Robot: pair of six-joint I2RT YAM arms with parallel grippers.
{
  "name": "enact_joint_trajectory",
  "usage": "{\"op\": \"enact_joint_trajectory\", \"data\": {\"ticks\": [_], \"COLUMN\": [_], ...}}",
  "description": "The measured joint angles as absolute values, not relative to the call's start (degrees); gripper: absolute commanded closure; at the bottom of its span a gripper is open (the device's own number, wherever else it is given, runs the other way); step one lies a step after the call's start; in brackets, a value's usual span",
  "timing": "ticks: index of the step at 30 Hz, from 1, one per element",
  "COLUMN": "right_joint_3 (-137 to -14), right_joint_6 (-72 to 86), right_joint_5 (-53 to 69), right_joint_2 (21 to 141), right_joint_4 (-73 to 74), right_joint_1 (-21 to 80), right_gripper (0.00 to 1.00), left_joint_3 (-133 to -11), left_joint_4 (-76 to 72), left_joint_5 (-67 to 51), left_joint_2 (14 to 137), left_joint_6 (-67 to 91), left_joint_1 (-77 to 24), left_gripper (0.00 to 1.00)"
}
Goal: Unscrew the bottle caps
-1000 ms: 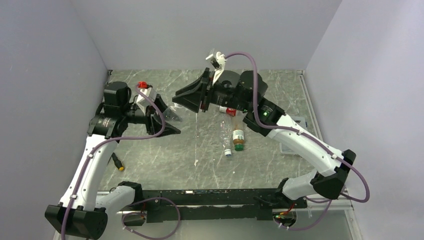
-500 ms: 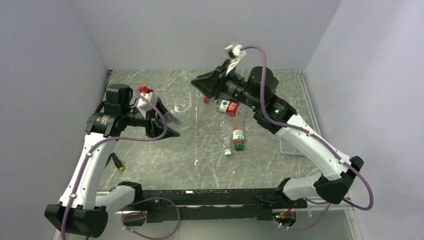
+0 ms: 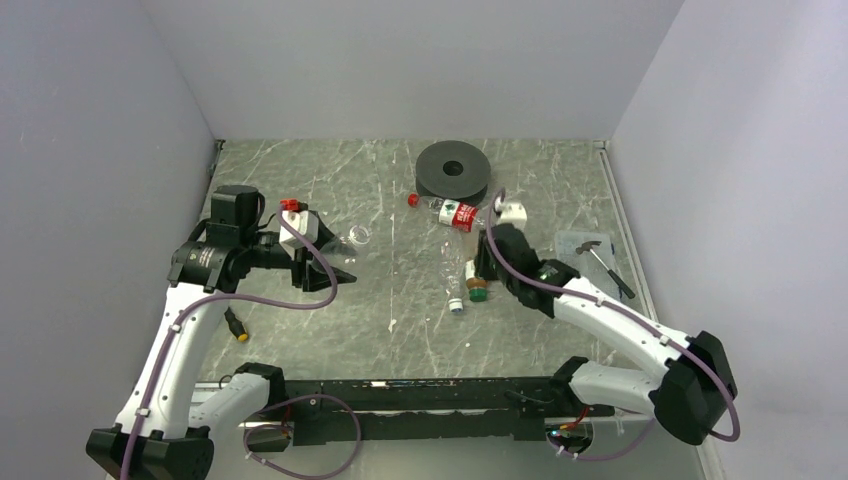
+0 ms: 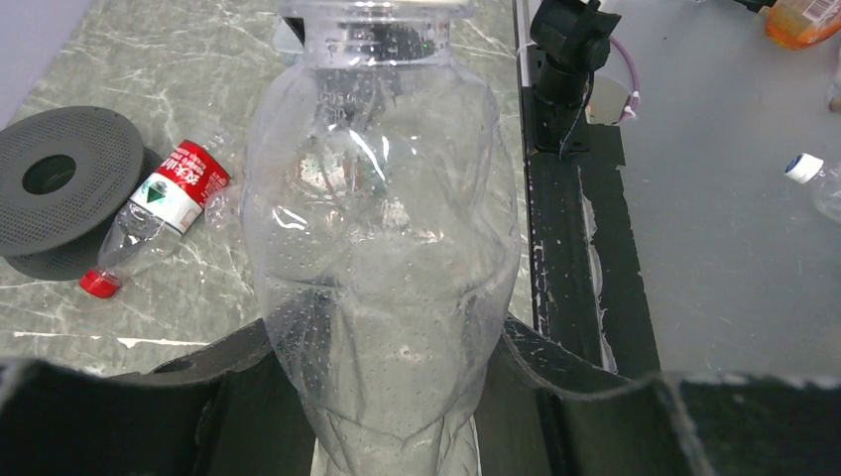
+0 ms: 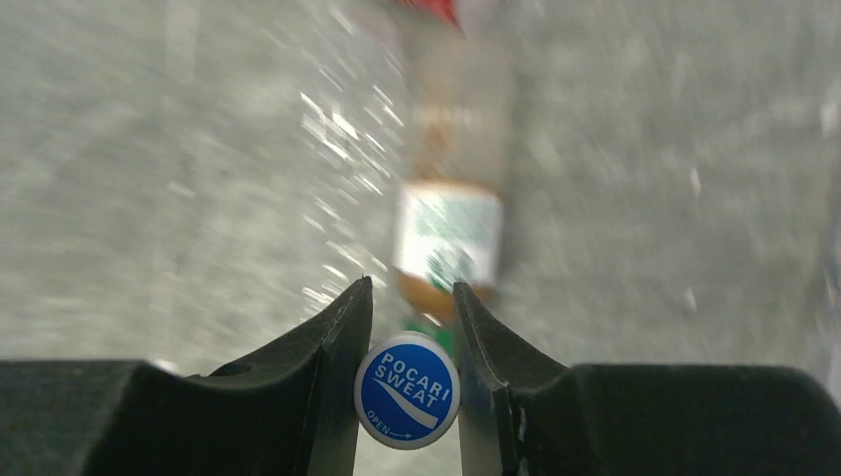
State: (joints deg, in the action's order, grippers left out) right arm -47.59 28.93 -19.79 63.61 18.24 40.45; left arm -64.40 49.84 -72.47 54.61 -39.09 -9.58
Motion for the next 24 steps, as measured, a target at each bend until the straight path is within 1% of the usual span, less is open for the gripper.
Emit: {"op": "enact_joint_trajectory", "data": {"ticks": [4,8,11,13,18,20,24], "right_joint_3": [-37.76,-33.50,-31.62,-30.30,-27.77,-28.08,-29.43], "right_joint_6": [35.22,40.32,43.90,46.83,53.60,55.83,59.46], "right_joint_5": [-23.68,-25.69,-26.79,-27.92,-32.86,-34.83,-37.50], "right_joint_2": [63.24,61.01,61.04,62.19,66.89,68.88,71.99], "right_joint_4": [22.98,23.94,23.62,23.38,23.75,24.10,24.29], "right_joint_1": [40.36,40.36,40.38,40.82,44.73,46.19,47.64], "right_gripper": [0.80,0.78,0.73,0.67,0.61,0.55,0.35], "left_joint_3": [-64.36,-63.90,-63.81,-63.81,-63.61,-63.61,-63.61], "left_joint_4": [49.54,48.10,47.22,46.87,46.02,45.69,45.04], "left_joint_5": [-72.10,-72.07,-72.05,-72.05,-72.05,-72.07,-72.07], "left_joint_2": [54.61,54.59,54.57,54.57,54.59,54.57,54.59], "left_joint_6": [-39.33,-38.33,-37.85,-37.58,-36.60,-36.36,-35.81], "left_joint_1": [-9.58,-9.58,-9.58,-9.58,-9.58,-9.58,-9.58], "left_gripper": [0.75,0.75,0.75,0.75,0.75,0.75,0.74]}}
